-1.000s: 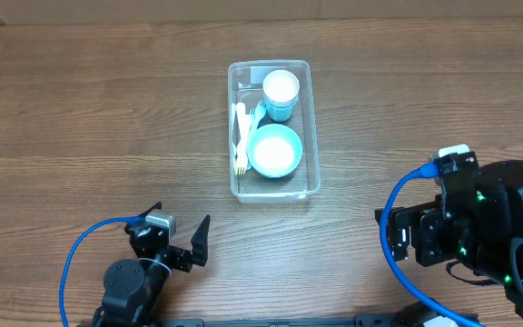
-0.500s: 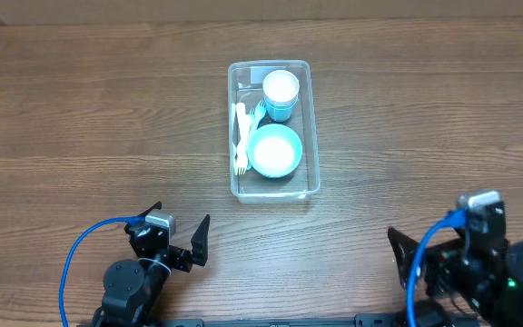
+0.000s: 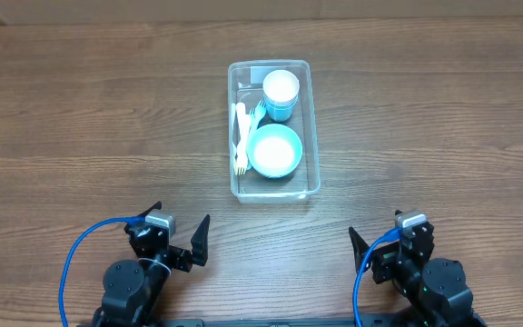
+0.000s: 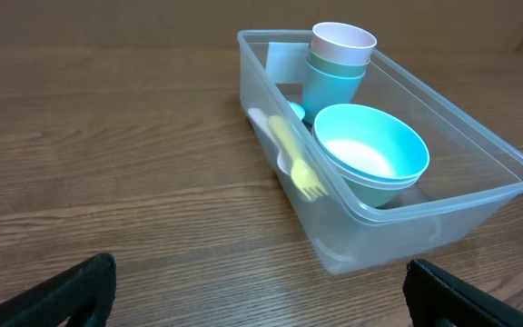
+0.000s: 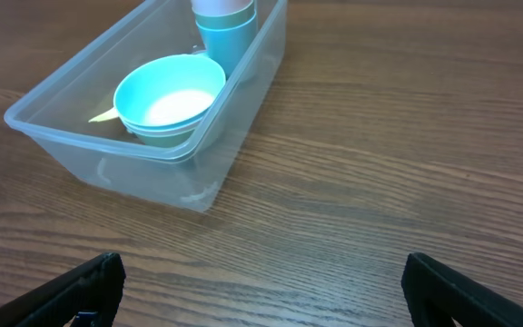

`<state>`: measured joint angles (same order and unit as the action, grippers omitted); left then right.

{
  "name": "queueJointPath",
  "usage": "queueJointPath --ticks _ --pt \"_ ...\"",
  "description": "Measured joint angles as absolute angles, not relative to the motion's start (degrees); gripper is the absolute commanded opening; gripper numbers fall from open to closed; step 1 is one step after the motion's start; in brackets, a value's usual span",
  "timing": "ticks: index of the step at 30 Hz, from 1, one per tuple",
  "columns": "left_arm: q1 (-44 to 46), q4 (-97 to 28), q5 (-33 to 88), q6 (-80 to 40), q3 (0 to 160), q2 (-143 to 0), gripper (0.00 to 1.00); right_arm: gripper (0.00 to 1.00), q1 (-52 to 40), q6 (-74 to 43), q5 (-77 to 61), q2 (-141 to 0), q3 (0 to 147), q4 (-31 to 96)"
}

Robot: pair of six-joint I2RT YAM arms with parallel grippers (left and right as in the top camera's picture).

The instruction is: Pack container

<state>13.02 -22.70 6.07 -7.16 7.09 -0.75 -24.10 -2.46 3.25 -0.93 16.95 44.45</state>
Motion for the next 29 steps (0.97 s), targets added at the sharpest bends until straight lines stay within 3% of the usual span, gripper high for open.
queueJointPath --ticks 8,29 --pt "13.02 -22.72 6.09 -7.16 7.09 -0.73 1.0 1.0 -24.8 -1.06 3.4 -0.8 9.3 32.23" --pt "13.02 -22.7 6.07 -7.16 7.09 -0.75 1.0 1.0 -24.8 -1.06 3.4 -0.8 9.23 32.27"
